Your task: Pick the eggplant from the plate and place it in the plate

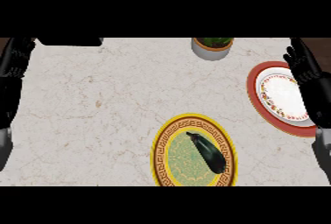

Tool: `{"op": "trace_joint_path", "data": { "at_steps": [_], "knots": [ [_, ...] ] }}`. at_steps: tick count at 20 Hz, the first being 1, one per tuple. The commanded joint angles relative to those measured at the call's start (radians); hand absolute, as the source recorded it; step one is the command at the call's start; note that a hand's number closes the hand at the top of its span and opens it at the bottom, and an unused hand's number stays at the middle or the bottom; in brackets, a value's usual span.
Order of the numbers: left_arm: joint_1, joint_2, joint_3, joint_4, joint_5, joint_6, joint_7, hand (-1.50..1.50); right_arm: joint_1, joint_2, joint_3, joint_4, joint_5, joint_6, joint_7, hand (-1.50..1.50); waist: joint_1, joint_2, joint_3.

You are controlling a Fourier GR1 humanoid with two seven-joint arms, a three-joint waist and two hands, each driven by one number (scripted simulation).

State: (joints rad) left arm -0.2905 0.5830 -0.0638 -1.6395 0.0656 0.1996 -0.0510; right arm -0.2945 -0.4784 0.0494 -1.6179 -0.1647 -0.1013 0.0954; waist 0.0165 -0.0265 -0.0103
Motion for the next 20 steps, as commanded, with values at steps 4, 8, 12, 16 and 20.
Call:
{"op": "trace_joint_path", "data": {
  "at_steps": [4,8,12,16,20],
  "knots": [
    [0.134,-0.111,-0.043,0.083,0.070,-0.026,-0.004,0.00,-0.027,0.165,0.316,0.051,0.140,-0.015,0.161,1.50,0.052,0.044,0.004],
    [0.190,-0.167,-0.101,0.136,0.109,-0.060,0.041,0.00,-0.091,0.000,0.451,0.047,0.511,-0.060,0.126,1.50,0.049,0.031,-0.013],
    [0.233,-0.219,-0.101,0.194,0.132,-0.069,-0.009,0.00,0.050,0.349,0.636,0.151,0.667,-0.373,0.090,-1.50,0.004,0.031,0.008],
    [0.231,-0.212,-0.050,0.252,0.149,-0.089,-0.041,0.00,0.204,0.391,0.765,0.205,0.813,-0.510,-0.001,-1.50,-0.019,0.026,0.010],
    [0.201,-0.253,-0.051,0.362,0.106,-0.093,-0.112,0.00,0.215,0.342,0.747,0.104,0.984,-0.515,0.160,-1.50,-0.030,0.025,0.009]
  ]
}}
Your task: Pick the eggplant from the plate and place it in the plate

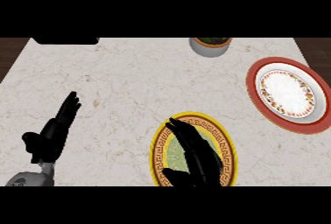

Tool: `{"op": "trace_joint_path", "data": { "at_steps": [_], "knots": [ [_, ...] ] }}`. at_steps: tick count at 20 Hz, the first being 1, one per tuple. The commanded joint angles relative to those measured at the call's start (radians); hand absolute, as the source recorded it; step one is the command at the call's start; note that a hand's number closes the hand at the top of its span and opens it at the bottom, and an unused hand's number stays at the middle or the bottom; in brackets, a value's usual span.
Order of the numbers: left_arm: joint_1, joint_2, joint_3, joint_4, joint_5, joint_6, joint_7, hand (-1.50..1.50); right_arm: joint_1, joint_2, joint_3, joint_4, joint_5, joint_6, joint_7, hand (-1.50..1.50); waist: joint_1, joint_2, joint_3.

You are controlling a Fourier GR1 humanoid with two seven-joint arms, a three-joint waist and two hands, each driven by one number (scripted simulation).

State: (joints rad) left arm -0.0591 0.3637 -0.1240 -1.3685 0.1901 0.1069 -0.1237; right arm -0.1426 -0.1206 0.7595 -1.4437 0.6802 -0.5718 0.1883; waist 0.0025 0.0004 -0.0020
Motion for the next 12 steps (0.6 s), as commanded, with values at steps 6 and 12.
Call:
{"op": "trace_joint_path", "data": {
  "at_steps": [6,12],
  "knots": [
    [-0.026,-0.033,0.015,0.054,-0.014,-0.018,-0.011,0.00,0.071,-0.042,0.034,-0.171,0.389,0.155,0.353,-1.50,-0.016,-0.004,0.000],
    [-0.027,-0.015,0.044,0.080,0.001,-0.043,-0.035,0.00,0.004,-0.061,0.043,-0.295,0.431,0.607,0.626,-1.50,-0.015,-0.003,-0.002]
  ]
}}
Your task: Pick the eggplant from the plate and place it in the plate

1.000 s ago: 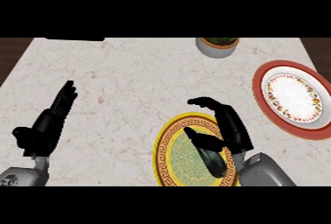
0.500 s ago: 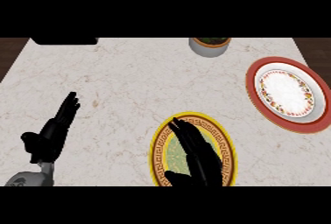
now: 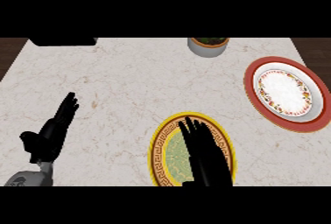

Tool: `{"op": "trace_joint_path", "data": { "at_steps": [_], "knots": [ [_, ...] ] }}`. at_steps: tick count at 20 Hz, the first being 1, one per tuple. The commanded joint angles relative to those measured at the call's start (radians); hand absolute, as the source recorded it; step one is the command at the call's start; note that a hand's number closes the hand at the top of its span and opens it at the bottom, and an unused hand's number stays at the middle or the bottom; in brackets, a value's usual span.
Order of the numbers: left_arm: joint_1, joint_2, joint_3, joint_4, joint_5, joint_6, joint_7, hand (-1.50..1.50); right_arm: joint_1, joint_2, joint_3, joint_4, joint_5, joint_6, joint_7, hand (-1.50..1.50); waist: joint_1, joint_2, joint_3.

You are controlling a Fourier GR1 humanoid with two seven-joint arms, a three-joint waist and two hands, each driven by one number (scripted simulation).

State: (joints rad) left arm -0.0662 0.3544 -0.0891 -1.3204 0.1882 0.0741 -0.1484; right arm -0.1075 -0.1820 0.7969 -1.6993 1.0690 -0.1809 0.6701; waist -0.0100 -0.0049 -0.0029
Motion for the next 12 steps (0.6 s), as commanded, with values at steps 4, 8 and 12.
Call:
{"op": "trace_joint_path", "data": {
  "at_steps": [4,8,12],
  "knots": [
    [0.022,-0.013,-0.008,-0.037,-0.015,0.007,0.022,0.00,-0.049,0.078,0.022,-0.106,0.039,0.435,0.306,-1.50,0.011,0.001,0.002],
    [0.020,-0.015,0.022,-0.009,-0.029,-0.012,-0.025,0.00,-0.057,0.131,-0.033,-0.091,-0.001,0.518,0.334,-1.50,0.012,0.004,0.002],
    [-0.027,-0.046,0.017,0.013,-0.051,0.003,0.019,0.00,-0.064,0.141,-0.052,-0.078,0.037,0.588,0.376,-1.50,0.010,0.004,0.003]
  ]
}}
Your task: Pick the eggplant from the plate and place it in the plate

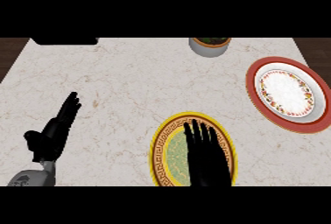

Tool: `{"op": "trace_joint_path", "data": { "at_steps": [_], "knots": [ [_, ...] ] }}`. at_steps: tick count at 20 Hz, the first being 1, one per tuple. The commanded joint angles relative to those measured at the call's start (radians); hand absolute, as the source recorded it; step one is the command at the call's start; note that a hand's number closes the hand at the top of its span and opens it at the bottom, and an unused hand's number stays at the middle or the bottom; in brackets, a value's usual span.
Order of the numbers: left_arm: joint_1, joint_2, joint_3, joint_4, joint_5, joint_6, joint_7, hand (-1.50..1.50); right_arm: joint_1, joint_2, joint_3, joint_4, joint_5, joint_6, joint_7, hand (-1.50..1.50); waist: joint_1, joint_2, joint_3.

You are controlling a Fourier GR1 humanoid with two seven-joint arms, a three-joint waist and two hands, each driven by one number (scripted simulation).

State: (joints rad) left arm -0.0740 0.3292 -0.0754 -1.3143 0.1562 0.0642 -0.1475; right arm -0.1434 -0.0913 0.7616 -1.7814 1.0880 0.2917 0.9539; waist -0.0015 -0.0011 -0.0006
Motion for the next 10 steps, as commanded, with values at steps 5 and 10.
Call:
{"op": "trace_joint_path", "data": {
  "at_steps": [5,10],
  "knots": [
    [0.037,-0.010,-0.001,-0.038,-0.022,-0.021,0.001,0.00,-0.041,0.027,-0.068,0.091,0.041,0.158,0.072,-1.50,0.008,0.000,0.000],
    [0.012,-0.027,0.020,-0.074,-0.038,-0.013,0.054,0.00,-0.013,0.050,-0.097,0.145,0.057,0.126,0.009,-1.50,0.004,0.000,0.001]
  ]
}}
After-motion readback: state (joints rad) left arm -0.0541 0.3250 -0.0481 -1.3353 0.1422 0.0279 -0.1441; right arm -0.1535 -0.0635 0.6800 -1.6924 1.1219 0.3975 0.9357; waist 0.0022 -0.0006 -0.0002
